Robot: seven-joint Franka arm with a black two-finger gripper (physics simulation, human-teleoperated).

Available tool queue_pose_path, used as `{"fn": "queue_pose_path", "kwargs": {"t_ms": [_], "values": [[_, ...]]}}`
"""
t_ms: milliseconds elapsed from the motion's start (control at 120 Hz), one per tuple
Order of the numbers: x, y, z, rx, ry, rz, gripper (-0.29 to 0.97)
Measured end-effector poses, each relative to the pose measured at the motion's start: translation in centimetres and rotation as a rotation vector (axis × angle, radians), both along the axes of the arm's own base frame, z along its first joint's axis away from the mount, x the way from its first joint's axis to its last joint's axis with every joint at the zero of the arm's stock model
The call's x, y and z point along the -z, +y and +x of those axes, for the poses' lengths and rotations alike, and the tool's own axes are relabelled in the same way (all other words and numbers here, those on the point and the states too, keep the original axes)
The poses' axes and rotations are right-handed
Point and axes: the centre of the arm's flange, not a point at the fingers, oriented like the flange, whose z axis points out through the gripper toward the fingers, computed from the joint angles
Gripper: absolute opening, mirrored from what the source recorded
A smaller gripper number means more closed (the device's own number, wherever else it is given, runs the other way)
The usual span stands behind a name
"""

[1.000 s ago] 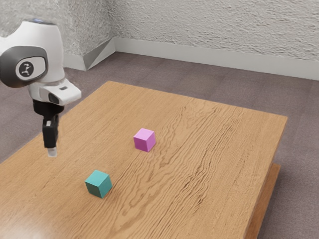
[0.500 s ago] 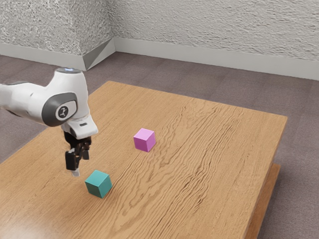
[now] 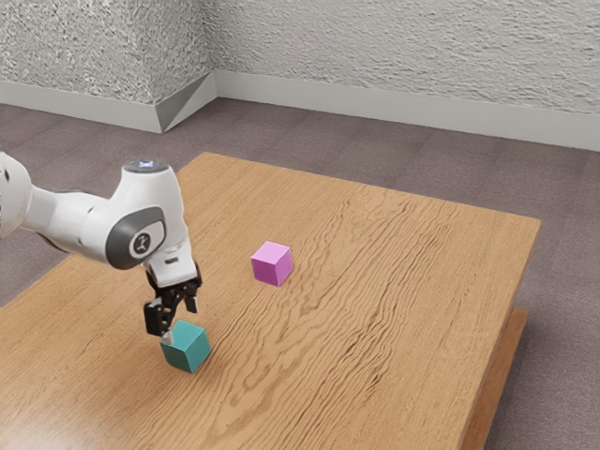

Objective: Pick up the blue block with one arm, and put the blue block on the pink block with one arm

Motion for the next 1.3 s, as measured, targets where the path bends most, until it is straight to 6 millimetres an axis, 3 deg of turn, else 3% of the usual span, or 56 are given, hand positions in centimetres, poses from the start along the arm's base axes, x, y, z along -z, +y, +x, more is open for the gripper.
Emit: {"fn": "queue_pose_path", "kwargs": {"t_ms": [217, 517, 683, 742, 850, 883, 967, 1017, 1167, 1300], "values": [[1.4, -0.1, -1.2, 0.043, -0.031, -0.005, 0.68], [3.6, -0.2, -1.0, 0.083, -0.053, -0.013, 0.66], [3.6, -0.2, -1.1, 0.092, -0.065, -0.017, 0.40], [2.4, -0.2, -1.7, 0.094, -0.087, -0.013, 0.32], [-3.8, -0.8, -2.2, 0.110, -0.191, 0.009, 0.27], [-5.3, -1.6, -1.1, 0.127, -0.212, 0.008, 0.26], [-9.1, -3.9, 5.4, 0.165, -0.246, -0.012, 0.25], [-10.4, -4.8, 8.4, 0.179, -0.241, -0.023, 0.25], [-11.0, -1.9, 15.2, 0.140, -0.180, -0.035, 0.24], [-10.2, -0.8, 19.2, 0.137, -0.131, -0.048, 0.24]]}}
